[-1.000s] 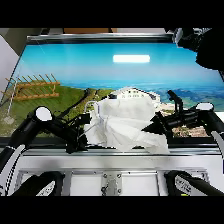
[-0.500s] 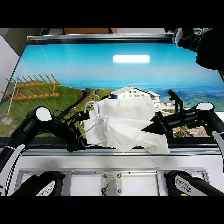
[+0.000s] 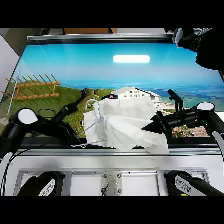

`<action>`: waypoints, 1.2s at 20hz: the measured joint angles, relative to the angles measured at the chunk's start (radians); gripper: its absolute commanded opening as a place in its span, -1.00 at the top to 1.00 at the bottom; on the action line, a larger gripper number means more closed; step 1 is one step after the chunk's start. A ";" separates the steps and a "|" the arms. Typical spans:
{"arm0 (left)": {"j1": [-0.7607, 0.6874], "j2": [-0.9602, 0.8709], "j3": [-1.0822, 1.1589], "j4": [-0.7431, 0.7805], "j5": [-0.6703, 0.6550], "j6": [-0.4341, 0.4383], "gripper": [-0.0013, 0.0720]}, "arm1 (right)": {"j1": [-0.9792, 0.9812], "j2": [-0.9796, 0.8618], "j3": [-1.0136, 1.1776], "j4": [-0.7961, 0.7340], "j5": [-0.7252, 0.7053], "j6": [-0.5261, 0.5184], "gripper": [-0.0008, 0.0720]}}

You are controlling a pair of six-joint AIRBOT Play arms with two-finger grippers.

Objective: Fold the clothes and pants, and hang the long-sleeved shirts on hangers.

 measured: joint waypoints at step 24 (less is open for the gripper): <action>-0.089 0.134 -0.003 -0.032 0.286 -0.903 -0.25 | -0.002 0.230 0.166 0.045 -0.238 0.190 0.91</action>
